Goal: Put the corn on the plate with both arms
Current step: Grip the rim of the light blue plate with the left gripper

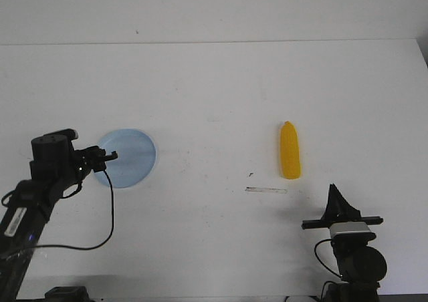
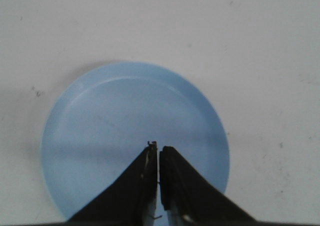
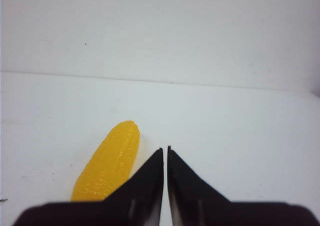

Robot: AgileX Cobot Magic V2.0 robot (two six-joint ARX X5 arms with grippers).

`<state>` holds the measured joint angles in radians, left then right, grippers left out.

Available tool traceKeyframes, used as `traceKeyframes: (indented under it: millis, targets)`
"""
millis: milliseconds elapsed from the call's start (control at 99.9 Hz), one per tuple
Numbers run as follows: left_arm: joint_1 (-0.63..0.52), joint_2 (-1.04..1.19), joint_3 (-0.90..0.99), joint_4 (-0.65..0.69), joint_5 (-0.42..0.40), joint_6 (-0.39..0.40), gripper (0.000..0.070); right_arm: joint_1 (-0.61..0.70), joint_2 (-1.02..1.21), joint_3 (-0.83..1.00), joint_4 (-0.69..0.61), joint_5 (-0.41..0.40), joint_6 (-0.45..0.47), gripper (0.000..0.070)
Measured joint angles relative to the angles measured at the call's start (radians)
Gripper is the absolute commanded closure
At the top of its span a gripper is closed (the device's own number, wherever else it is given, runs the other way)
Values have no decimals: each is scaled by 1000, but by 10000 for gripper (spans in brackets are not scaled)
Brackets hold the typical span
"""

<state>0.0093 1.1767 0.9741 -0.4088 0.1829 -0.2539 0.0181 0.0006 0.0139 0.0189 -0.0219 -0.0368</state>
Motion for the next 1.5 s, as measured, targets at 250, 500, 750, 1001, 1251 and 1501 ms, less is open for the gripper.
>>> traceKeyframes:
  millis: [250,500,750,1001,1251,1501]
  targets:
    - [90,269,250,-316,26,0,699,0,0,0,0,0,0,684]
    - [246,385,262,-333,206,-1,561,0,0,0,0,0,0,684]
    - [300,420,262,-303,206,12,446,0,0,0,0,0,0,684]
    - [280,505,262,-277,206,46,449,0,0,0,0,0,0,684]
    - [244,542,262,-265,206,73,459,0,0,0,0,0,0,684]
    - [234,549,262,-253,206,80,511,0,0,0,0,0,0,684]
